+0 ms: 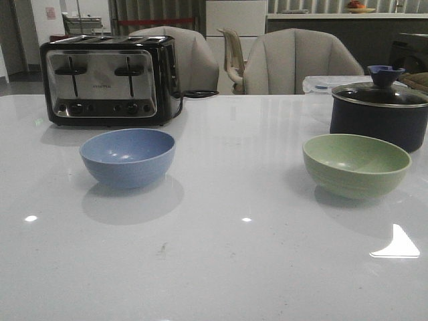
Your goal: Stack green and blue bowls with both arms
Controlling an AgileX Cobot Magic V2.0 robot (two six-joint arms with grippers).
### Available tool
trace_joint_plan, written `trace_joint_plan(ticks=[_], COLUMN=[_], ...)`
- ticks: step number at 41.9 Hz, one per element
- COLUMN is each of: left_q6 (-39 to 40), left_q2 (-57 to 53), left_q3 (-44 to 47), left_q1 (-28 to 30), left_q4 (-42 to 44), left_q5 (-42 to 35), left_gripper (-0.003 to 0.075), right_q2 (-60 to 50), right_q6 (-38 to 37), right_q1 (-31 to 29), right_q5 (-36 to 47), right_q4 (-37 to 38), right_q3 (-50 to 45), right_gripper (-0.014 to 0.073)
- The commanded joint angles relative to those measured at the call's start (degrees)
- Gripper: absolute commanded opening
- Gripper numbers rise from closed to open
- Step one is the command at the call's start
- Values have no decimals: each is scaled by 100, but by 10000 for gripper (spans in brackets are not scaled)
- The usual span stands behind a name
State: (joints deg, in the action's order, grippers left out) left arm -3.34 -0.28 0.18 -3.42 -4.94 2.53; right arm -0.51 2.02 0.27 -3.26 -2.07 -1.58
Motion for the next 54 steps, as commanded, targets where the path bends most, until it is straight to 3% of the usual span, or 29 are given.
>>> trace_joint_plan(ticks=[1, 28, 35, 47, 54], left_q6=[52, 52, 52, 52, 52], left_q2=[-113, -113, -113, -24, 451], left_q3=[132, 132, 96, -1377, -2687], left_q1=[-7, -7, -7, -7, -7], left_q4=[-32, -32, -33, -62, -62], left_q5=[-518, -518, -857, -954, -253], left_gripper=[102, 102, 102, 102, 102], right_q2=[-127, -127, -127, -11, 644], right_q6=[37, 37, 37, 37, 37], right_q1=[7, 7, 7, 7, 7], right_q5=[529, 565, 788, -401, -1092], right_q4=[-21, -21, -23, -23, -23], right_q3=[6, 6, 57, 1859, 3040], right_gripper=[34, 34, 34, 34, 34])
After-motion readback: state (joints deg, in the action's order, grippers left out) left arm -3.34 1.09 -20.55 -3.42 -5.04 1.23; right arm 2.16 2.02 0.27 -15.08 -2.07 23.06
